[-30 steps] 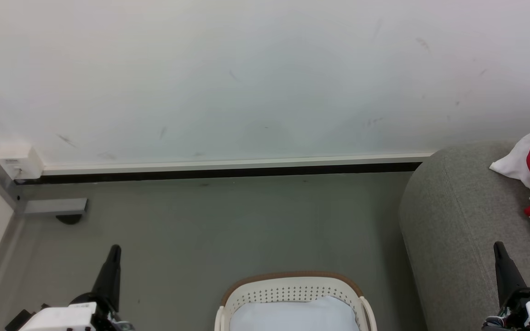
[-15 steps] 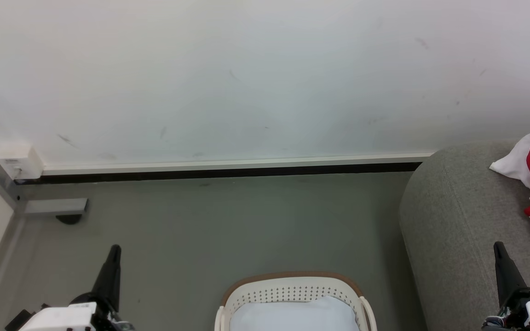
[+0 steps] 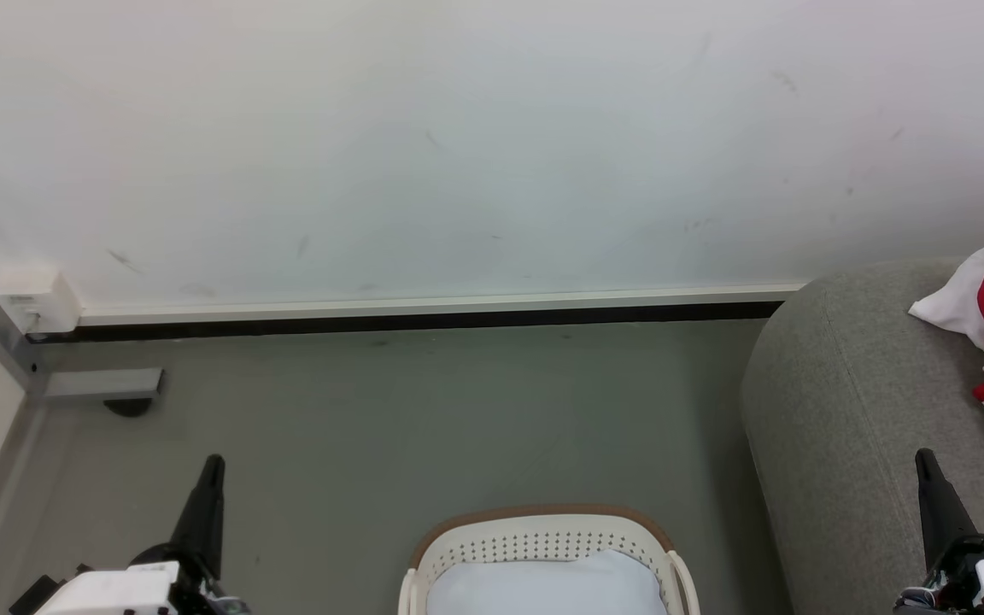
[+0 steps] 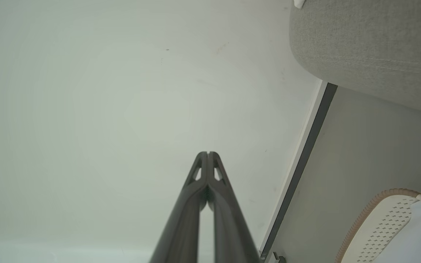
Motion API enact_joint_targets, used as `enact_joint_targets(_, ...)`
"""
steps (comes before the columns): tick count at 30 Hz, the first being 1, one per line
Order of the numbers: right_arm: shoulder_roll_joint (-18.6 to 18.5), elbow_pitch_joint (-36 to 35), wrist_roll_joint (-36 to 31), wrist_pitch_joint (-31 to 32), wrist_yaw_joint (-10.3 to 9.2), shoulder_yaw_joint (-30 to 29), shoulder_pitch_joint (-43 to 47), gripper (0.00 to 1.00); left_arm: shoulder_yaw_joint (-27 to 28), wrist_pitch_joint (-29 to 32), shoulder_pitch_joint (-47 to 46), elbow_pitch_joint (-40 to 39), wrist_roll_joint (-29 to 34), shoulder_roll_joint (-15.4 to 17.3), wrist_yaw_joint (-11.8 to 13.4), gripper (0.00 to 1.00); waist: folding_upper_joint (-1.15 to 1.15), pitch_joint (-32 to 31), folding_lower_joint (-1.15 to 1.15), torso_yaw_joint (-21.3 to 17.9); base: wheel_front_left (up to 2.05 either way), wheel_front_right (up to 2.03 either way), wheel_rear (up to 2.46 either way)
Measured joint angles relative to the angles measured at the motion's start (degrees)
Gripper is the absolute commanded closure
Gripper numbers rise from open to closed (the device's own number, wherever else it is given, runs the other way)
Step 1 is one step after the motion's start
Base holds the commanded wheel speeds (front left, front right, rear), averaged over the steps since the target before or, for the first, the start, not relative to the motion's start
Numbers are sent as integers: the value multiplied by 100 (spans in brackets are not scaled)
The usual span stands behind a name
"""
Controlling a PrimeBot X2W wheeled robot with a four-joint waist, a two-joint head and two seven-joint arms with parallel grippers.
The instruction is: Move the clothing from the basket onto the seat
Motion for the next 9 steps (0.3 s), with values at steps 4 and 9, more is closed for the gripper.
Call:
enact_joint_targets(4, 2, 0, -1, 0, 0, -4, 0, 100, 0, 0, 0, 0, 0, 0, 0, 100, 0, 0, 0, 0, 0, 0, 0)
enact_joint_targets(9, 5, 0, -2, 4, 0, -9, 0, 100, 0, 0, 0, 0, 0, 0, 0, 100, 0, 0, 0, 0, 0, 0, 0)
